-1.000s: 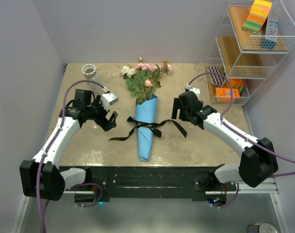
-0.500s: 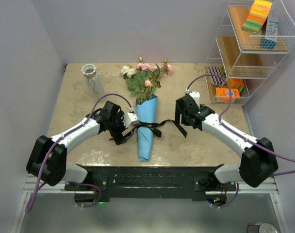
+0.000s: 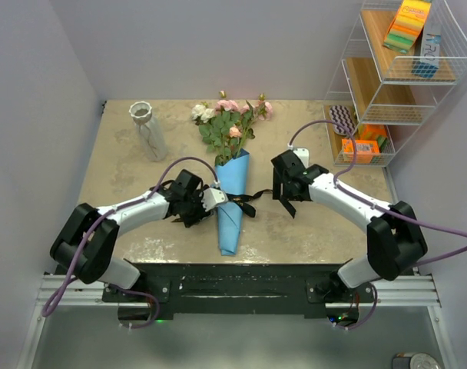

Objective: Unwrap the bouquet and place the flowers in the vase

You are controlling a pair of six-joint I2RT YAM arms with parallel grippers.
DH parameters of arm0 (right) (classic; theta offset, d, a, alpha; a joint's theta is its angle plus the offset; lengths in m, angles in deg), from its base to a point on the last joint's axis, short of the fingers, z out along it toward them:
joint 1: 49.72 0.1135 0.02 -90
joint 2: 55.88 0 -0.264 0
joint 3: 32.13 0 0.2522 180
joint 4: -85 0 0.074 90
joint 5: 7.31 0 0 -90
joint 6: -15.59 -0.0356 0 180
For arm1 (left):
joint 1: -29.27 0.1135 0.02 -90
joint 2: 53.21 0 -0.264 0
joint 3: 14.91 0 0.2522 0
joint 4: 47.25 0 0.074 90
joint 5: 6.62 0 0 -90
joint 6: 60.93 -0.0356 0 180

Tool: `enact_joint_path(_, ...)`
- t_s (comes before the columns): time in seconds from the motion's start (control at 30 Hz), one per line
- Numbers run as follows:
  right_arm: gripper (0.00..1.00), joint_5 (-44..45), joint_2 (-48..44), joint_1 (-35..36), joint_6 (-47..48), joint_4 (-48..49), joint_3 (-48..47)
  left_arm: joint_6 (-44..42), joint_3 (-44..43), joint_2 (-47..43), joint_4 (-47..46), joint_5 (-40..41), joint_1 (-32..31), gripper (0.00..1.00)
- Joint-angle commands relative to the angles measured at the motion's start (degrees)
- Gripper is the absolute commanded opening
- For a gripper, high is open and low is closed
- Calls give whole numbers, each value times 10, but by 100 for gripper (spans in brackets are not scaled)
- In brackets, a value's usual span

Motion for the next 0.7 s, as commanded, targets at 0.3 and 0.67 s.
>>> enact_joint_path(0.3, 86, -126, 63, 2, -283, 133, -31, -10, 16, -32, -38, 53, 1, 15)
enact_joint_path(0.67, 77, -108, 125, 2, -402, 177, -17, -16, 20, -59, -23, 59, 0, 0)
